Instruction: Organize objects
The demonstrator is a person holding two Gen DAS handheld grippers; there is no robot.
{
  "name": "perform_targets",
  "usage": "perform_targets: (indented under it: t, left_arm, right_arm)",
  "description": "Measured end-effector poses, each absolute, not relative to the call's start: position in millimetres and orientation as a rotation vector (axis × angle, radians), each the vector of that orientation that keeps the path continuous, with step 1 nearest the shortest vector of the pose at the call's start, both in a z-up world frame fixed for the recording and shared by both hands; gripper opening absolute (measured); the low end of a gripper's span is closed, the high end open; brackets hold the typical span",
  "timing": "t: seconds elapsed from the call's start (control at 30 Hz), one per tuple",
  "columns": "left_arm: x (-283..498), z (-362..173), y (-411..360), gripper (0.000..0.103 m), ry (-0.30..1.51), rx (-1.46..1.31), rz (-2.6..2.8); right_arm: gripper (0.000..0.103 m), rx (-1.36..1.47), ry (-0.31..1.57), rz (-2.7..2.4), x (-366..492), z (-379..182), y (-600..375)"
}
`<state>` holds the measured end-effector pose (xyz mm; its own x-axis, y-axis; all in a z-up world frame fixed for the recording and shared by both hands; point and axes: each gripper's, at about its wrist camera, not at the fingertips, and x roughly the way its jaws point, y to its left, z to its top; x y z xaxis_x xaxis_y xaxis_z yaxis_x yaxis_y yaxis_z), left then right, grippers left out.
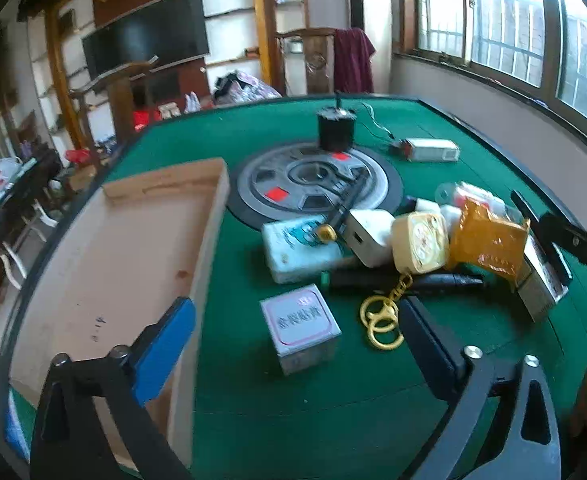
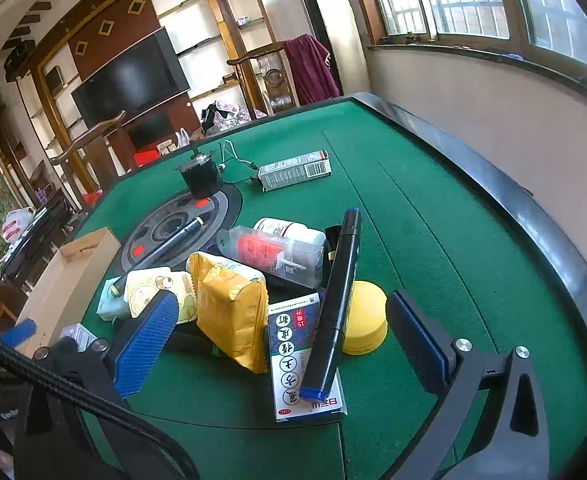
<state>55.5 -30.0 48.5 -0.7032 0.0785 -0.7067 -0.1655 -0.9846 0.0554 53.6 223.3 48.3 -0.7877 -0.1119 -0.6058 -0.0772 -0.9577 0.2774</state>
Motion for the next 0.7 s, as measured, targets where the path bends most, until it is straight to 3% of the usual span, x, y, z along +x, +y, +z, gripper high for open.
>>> perform_targets:
  t: [0.13,0.3,0.57,0.6,0.63,0.7]
  left_arm:
    - [51,42,-28,0.069,0.155,-1.184,2.746]
    - [44,33,-35,0.05,0.075,-1.222,2.712]
    - [38,25,-39,0.05,-0.013,-1.28,2.671]
    - [39,26,-39,0.045,-0.017,-1.277,2.668]
    - [39,26,-39,0.033,-0.024,-1.274,2.664]
    - [41,28,-41,0.028,-0.049,-1.259,2.652]
  right_arm:
    - [0.103,1.017,-0.449,-2.928,53,47,223]
    - [0.103,1.024,-0.408,-2.943,52,45,218]
    - [0.103,1.058,-0.365,-2.958,49,42,214]
    - [0.103,1.061,-0.368,-2.96,49,41,215]
    - [0.103,1.064,-0.375,-2.961,49,41,216]
    - [0.103,1.061,-0.393,-2.963,50,41,218]
